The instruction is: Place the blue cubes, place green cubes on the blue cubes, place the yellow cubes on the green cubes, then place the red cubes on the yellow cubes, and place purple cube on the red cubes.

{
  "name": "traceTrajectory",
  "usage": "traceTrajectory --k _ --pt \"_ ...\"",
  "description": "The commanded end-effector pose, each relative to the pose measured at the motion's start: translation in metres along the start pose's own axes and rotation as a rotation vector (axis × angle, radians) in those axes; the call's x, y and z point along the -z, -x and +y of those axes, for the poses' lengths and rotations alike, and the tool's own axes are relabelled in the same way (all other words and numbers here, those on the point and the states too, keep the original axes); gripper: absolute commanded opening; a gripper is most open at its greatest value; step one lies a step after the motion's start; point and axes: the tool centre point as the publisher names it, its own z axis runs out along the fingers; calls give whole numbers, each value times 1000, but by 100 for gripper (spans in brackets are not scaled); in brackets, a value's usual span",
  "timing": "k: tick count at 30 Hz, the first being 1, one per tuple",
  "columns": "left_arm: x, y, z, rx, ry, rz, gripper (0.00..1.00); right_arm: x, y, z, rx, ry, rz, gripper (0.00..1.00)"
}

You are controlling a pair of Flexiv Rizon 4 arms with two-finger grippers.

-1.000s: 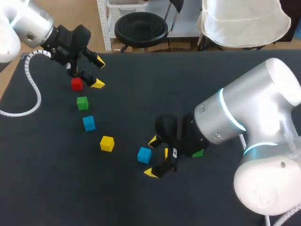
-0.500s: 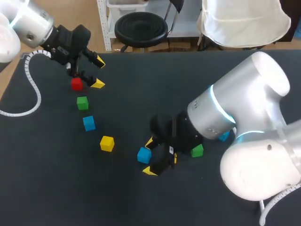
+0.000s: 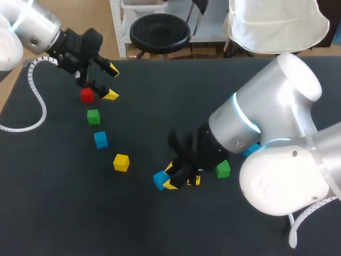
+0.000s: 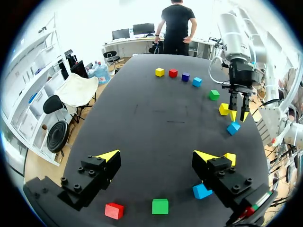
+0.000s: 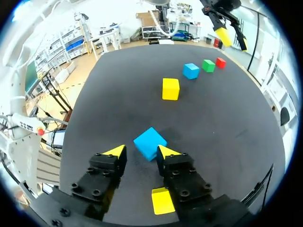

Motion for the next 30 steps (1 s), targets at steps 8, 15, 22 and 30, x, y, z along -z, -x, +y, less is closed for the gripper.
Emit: traceTrajectory --k 8,15,22,30 --pt "0 0 -1 0 3 0 100 15 6 6 203 46 7 100" --pt "0 0 -1 0 3 0 100 22 10 -2 426 244 76 100" --pt "0 0 -1 0 3 0 100 11 22 -7 503 345 135 100" --pt "0 0 -1 0 3 0 100 -3 16 -11 491 385 156 100"
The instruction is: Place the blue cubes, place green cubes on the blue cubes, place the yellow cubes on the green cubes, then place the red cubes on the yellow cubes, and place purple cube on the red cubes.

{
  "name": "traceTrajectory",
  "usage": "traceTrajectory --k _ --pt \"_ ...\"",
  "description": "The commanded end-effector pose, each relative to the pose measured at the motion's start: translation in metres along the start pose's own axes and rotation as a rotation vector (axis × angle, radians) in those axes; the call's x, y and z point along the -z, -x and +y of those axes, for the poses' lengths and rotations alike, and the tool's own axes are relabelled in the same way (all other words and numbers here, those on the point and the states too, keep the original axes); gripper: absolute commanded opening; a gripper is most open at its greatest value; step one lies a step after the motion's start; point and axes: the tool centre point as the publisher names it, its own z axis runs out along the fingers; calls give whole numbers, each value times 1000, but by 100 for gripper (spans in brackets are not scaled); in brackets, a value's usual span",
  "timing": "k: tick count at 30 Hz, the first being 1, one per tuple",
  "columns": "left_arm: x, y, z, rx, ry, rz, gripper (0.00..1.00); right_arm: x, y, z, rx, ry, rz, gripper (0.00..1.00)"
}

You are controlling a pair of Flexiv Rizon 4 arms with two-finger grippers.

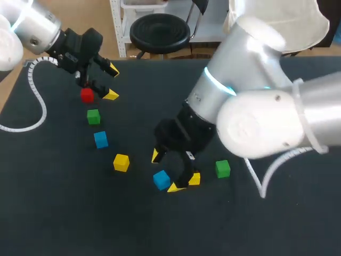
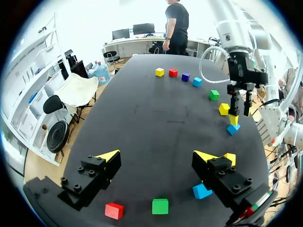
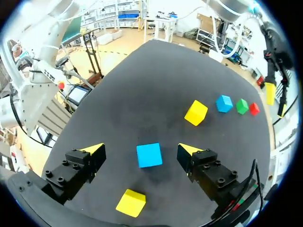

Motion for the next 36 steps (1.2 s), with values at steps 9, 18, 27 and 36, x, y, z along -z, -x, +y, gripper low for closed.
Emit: traceTrajectory --k 9,18,27,36 --pt "0 0 -1 0 3 0 100 -14 -15 -9 -23 175 22 100" --pt "0 0 -1 0 3 0 100 -15 -11 -15 -38 123 40 100" --pt "0 0 -1 0 3 0 100 -13 -13 -14 -60 108 66 100" --pt "0 0 -1 0 3 0 100 -18 -15 -10 -78 100 71 83"
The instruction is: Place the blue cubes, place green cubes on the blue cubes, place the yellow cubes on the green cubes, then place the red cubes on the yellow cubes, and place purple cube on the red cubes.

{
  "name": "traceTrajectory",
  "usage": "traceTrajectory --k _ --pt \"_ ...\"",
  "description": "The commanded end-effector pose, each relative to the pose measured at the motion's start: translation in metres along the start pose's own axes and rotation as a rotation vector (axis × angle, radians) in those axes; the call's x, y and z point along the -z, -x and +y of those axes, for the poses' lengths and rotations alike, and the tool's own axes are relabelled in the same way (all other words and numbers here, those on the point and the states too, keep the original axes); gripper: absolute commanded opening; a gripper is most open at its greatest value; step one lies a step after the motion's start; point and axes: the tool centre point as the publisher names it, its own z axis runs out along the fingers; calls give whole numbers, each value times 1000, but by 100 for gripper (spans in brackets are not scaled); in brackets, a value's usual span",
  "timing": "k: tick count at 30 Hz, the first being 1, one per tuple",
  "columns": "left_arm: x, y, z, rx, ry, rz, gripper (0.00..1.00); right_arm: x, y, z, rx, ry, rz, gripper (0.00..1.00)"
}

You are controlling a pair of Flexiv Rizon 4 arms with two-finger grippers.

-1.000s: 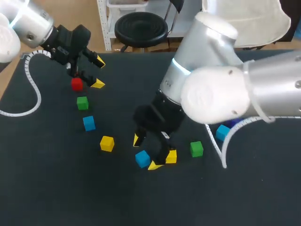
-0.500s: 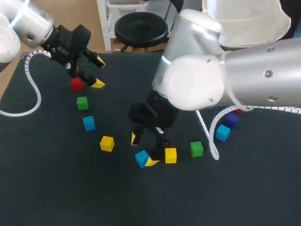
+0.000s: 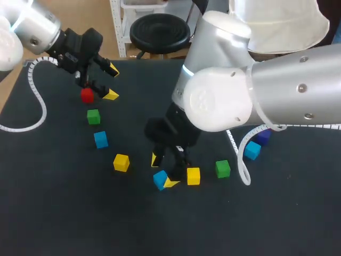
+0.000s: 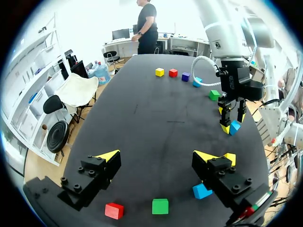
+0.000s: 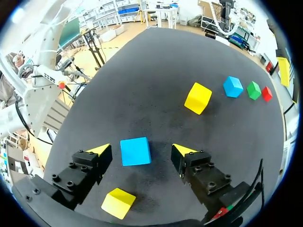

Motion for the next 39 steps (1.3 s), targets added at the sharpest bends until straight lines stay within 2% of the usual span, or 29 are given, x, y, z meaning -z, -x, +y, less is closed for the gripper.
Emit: traceTrajectory --k 1,2,7,10,15,18,20,23,27,29,30,31,32,34,39 --pt "0 0 -1 0 3 0 100 -3 -1 4 -3 -8 0 79" --pt "0 0 -1 0 3 0 100 -3 -2 4 -6 -7 3 73" --pt "0 0 -1 0 3 0 100 -5 -4 4 -22 -15 8 71" --pt "0 0 -1 0 3 0 100 -5 -4 4 -29 -30 12 49" --pt "0 0 -1 0 3 0 100 -5 -7 5 -56 -56 17 38" --pt "0 0 -1 0 3 0 100 -5 -7 6 -70 -71 27 20" --pt "0 0 -1 0 3 0 100 -4 -7 6 -82 -90 29 0" --pt "0 0 -1 0 3 0 100 1 -7 9 -117 -147 12 0" --pt "0 0 -1 0 3 0 100 18 -5 19 -227 -239 -9 0" --pt "0 0 -1 0 3 0 100 28 -3 25 -224 -259 -41 0" --pt "0 0 -1 0 3 0 100 33 -1 29 -281 -279 -24 0" --pt "0 0 -1 0 3 0 100 37 0 31 -281 -266 -29 0" --pt "0 0 -1 0 3 0 100 41 2 35 -305 -291 -49 0" --pt "0 0 -1 0 3 0 100 48 3 41 -368 -273 -36 0" --pt "0 0 -1 0 3 0 100 69 7 55 -414 -303 -86 0"
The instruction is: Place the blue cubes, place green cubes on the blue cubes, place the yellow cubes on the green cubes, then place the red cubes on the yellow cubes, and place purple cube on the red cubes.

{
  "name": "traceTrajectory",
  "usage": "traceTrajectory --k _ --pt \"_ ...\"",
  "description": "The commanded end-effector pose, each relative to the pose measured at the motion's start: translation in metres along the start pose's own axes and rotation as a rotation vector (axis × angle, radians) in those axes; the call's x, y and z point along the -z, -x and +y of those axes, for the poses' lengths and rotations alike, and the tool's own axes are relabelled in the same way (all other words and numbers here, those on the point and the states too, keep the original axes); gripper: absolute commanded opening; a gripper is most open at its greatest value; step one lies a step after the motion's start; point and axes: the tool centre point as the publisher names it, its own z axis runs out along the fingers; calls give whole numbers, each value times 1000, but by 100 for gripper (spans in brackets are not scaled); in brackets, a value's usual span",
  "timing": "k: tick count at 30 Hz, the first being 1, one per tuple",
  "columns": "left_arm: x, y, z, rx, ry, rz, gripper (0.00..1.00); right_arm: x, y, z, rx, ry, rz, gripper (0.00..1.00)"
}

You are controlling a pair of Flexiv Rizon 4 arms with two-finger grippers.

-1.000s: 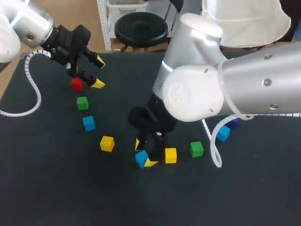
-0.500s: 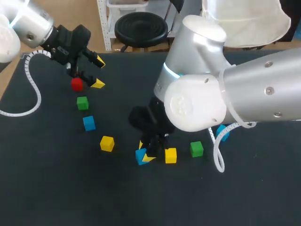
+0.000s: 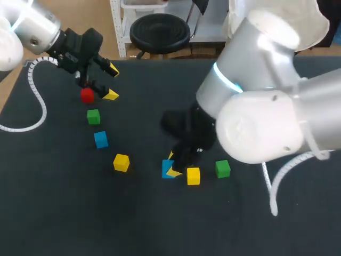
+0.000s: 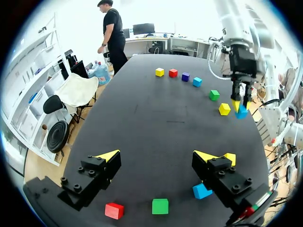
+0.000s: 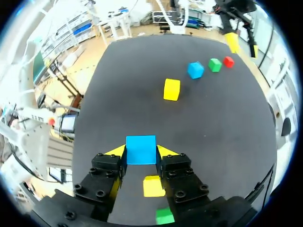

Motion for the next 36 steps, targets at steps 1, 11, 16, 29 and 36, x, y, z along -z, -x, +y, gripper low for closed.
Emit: traceTrajectory --k 1,11,16,29,36 --pt "0 0 -1 0 3 0 100 29 -6 18 -21 -80 -3 0" --pt "0 0 -1 0 3 0 100 63 -6 23 -66 -157 78 0" --pt "0 0 -1 0 3 0 100 77 -11 22 -85 -207 103 0" --pt "0 0 -1 0 3 0 100 88 -15 21 -55 -244 66 0" --pt "0 0 -1 0 3 0 100 88 -15 21 -55 -244 66 0"
